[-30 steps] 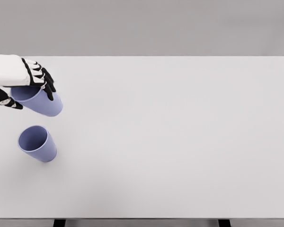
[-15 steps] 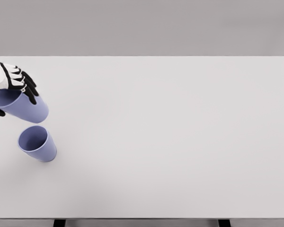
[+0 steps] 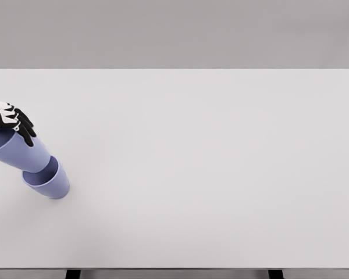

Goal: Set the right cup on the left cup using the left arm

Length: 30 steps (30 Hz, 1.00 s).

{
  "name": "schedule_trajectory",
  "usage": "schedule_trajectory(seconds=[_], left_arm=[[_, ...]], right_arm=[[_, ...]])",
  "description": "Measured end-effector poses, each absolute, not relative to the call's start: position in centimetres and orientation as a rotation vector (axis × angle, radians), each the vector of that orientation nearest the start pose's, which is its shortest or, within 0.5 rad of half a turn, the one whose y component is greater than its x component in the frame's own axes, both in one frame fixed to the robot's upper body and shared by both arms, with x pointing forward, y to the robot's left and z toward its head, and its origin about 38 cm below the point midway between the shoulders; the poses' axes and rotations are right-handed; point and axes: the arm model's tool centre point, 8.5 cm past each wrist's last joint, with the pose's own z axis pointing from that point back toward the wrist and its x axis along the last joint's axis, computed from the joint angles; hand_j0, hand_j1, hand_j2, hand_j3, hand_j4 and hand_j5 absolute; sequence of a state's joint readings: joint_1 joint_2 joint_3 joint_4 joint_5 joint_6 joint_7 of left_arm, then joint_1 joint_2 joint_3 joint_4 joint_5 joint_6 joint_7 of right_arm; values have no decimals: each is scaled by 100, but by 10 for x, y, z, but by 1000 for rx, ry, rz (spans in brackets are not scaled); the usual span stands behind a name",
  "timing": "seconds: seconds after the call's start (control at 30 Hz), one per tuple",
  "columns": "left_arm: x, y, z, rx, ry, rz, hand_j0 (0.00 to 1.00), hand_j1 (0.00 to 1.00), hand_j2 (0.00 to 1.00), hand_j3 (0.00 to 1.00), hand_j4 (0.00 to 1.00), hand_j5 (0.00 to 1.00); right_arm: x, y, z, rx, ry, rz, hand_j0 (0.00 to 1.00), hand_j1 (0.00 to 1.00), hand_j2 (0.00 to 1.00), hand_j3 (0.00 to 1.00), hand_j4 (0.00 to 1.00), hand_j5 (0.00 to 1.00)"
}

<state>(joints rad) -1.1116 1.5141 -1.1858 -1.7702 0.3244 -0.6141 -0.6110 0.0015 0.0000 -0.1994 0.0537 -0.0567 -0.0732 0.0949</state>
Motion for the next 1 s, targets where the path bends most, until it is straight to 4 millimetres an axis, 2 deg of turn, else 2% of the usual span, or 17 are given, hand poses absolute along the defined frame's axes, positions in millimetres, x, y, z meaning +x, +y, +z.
schedule_trajectory(seconds=[0.53, 0.6, 1.0], left_arm=[[327, 395, 336, 133, -1291, -2000, 64, 64, 64, 64, 64, 64], [325, 395, 327, 111, -1273, -1999, 64, 64, 64, 64, 64, 64], [329, 395, 326, 117, -1268, -1998, 64, 64, 64, 64, 64, 64]], right_arm=[[-10, -262, -261, 2, -41, -253, 100, 100, 100, 100, 100, 100], [-10, -262, -261, 2, -41, -253, 100, 100, 100, 100, 100, 100], [-10, -262, -261, 2, -41, -253, 100, 100, 100, 100, 100, 100]])
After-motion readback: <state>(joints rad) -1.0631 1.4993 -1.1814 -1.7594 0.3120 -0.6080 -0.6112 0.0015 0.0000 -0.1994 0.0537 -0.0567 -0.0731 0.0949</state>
